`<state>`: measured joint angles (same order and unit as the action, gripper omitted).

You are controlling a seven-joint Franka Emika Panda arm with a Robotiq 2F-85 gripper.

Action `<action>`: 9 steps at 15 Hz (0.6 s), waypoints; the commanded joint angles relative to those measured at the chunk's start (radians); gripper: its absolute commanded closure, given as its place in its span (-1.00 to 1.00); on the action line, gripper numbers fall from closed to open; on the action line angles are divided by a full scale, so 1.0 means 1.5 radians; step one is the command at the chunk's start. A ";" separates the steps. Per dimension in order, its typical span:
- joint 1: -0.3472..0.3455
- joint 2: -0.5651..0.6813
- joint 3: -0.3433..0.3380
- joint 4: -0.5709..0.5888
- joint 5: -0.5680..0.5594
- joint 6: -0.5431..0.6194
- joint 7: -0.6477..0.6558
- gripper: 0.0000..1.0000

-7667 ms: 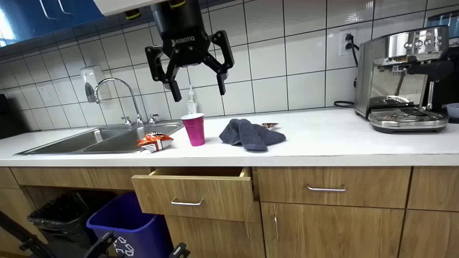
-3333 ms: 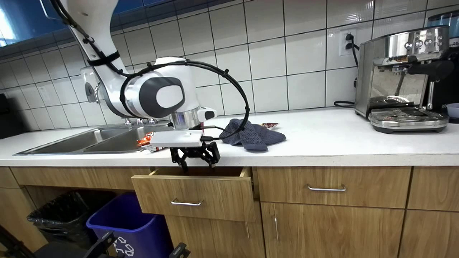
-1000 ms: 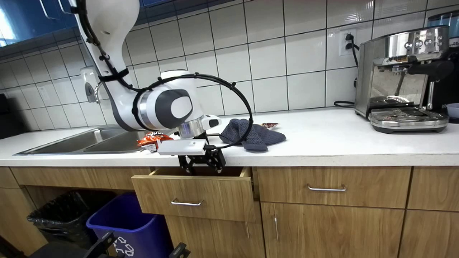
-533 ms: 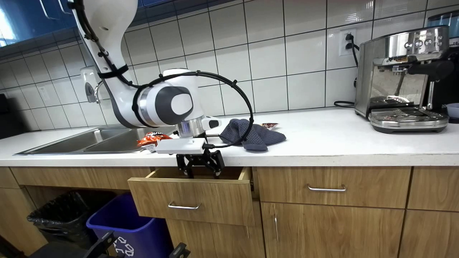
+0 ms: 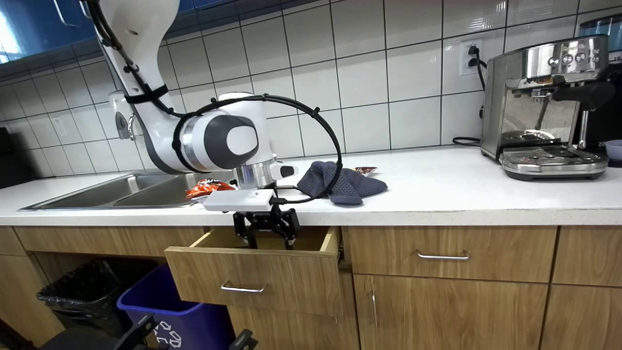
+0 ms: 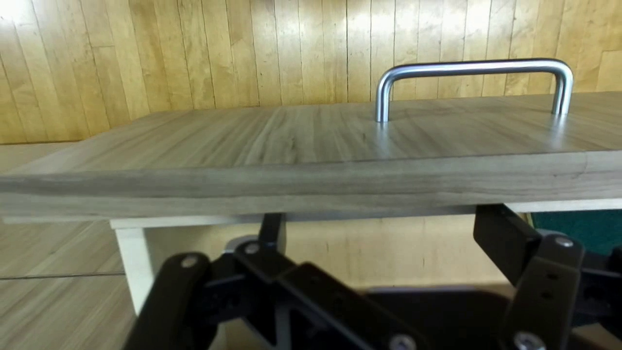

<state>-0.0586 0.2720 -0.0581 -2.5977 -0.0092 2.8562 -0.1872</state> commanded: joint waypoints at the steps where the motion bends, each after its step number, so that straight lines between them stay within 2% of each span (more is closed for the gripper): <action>1: -0.001 -0.054 -0.010 -0.064 -0.032 -0.033 0.014 -1.00; 9: -0.001 -0.106 -0.018 -0.131 -0.063 -0.059 0.009 -1.00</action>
<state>-0.0581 0.1837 -0.0800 -2.7297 -0.0686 2.8268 -0.1863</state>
